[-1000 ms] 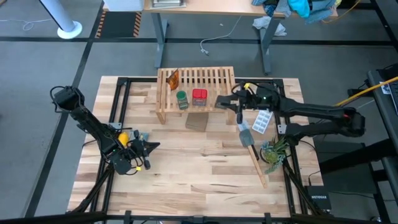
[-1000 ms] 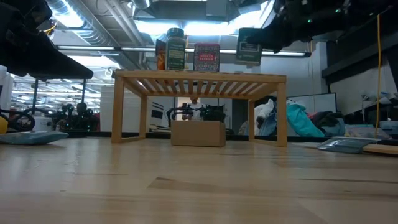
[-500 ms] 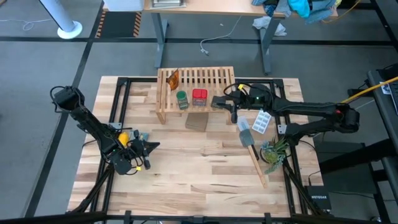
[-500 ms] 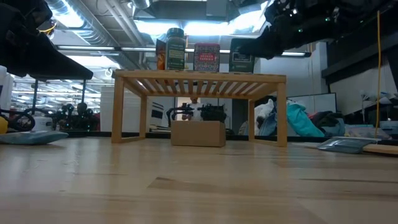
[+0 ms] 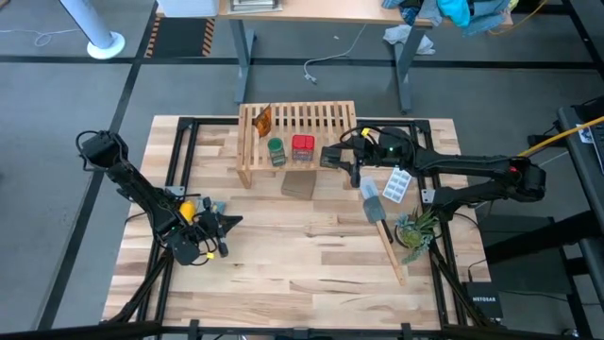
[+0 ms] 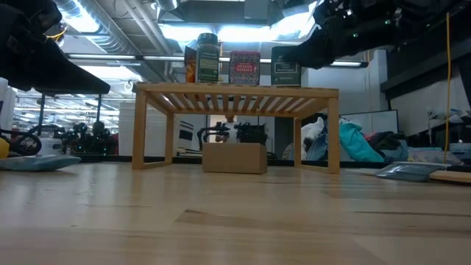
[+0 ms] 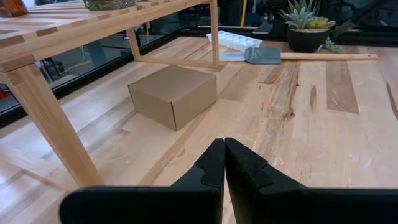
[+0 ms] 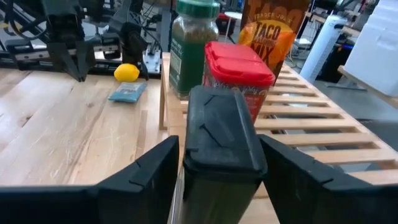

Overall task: Shelf spices
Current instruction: Put the black seasoning can on the shelf

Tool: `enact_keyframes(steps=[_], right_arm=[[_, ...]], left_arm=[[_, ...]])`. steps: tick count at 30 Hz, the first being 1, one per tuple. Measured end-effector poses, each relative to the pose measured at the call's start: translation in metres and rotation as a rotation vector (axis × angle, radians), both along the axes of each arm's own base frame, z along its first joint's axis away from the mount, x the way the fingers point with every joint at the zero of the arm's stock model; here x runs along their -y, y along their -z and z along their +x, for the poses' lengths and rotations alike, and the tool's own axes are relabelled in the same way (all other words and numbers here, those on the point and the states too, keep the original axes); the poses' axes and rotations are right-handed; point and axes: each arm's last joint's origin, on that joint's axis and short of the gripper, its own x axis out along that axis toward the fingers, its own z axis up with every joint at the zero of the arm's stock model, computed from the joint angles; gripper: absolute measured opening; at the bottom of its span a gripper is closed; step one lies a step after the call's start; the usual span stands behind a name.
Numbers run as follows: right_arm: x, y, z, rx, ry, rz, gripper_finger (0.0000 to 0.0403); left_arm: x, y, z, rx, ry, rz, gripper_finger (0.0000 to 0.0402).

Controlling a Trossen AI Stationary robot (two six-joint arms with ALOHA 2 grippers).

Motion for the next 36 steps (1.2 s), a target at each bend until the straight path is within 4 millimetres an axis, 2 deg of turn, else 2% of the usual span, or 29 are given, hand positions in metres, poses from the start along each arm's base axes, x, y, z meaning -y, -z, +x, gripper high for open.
enact_keyframes(steps=[7, 14, 20, 36], right_arm=[[0.001, -0.009, 0.001, 0.080, -0.002, -0.060, 0.0219], [0.005, -0.011, 0.001, 0.081, 0.136, -0.116, 0.0219], [0.004, -0.017, 0.001, 0.149, 0.116, -0.131, 0.0220], [0.002, -0.017, 0.002, 0.158, 0.037, -0.083, 0.0220]], left_arm=[[0.000, 0.000, 0.000, 0.000, 0.000, 0.000, 0.0005], [0.000, 0.000, 0.000, 0.000, 0.000, 0.000, 0.0005], [0.000, 0.000, 0.000, 0.000, 0.000, 0.000, 0.0005], [0.000, 0.000, 0.000, 0.000, 0.000, 0.000, 0.0005]])
